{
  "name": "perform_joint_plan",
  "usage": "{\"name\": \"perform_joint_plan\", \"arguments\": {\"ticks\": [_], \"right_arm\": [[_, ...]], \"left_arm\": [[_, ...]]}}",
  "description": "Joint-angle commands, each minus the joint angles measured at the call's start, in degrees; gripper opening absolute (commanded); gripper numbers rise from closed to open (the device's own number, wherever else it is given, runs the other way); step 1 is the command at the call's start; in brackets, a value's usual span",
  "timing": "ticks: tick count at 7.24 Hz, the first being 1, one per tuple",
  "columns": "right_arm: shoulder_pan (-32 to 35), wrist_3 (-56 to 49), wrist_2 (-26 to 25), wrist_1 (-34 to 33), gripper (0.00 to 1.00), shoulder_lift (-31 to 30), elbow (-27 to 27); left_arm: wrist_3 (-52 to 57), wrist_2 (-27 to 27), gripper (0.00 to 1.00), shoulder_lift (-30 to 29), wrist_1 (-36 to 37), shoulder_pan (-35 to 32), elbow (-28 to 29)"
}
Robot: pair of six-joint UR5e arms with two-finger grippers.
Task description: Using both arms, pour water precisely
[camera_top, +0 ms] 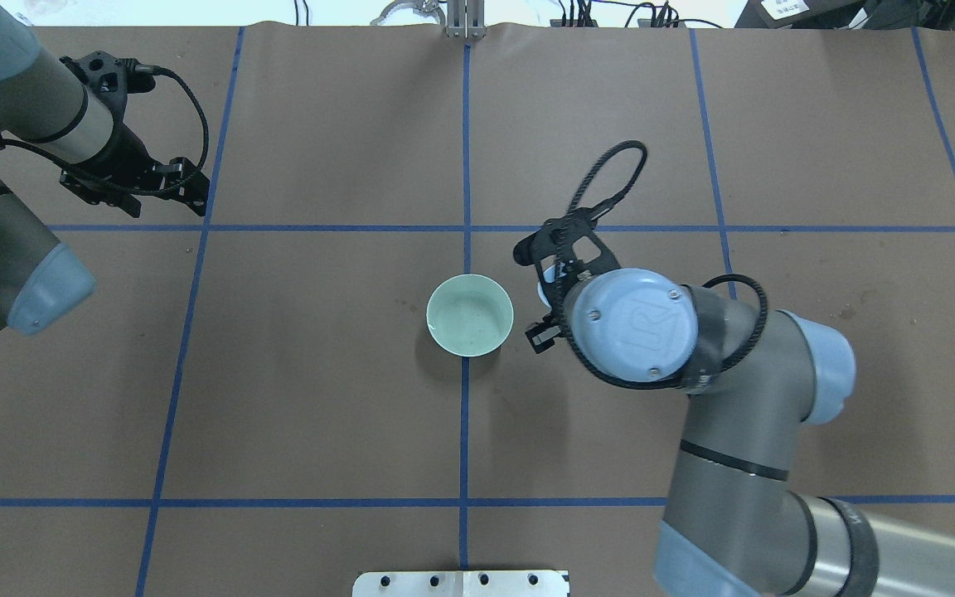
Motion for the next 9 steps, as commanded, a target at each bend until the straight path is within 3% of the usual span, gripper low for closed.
{"name": "perform_joint_plan", "arguments": {"ticks": [1, 2, 3, 4, 5, 7, 8, 9], "right_arm": [[6.3, 2.2, 3.0, 14.7, 0.0, -14.3, 2.8], [9.4, 3.4, 4.9, 23.7, 0.0, -20.3, 2.6], [14.3, 4.0, 11.2, 28.2, 0.0, -25.3, 2.3], [18.1, 3.7, 14.3, 31.7, 0.0, -29.0, 1.8], [20.7, 3.8, 14.6, 39.5, 0.0, -32.0, -1.7], [23.3, 4.1, 14.7, 62.3, 0.0, -35.6, -15.1], [23.6, 4.8, 13.8, 69.3, 0.0, -36.5, -19.4], [23.7, 4.9, 12.2, 71.8, 0.0, -36.6, -21.7]], "left_arm": [[-0.5, 0.0, 0.91, -0.2, 0.0, 0.0, -0.5], [-0.6, 0.0, 0.91, -0.2, 0.1, 0.0, -0.8], [-0.6, 0.0, 0.91, -0.1, 0.1, 0.0, -0.9], [-0.7, 0.0, 0.92, 0.0, 0.1, 0.0, -1.2], [-0.7, 0.0, 0.92, 0.1, 0.1, 0.0, -1.5], [-1.3, 0.0, 0.92, 0.3, 0.1, 0.0, -2.1], [-1.4, 0.0, 0.92, 0.3, 0.1, 0.0, -2.1], [-1.5, 0.0, 0.92, 0.3, 0.1, 0.0, -2.1]]}}
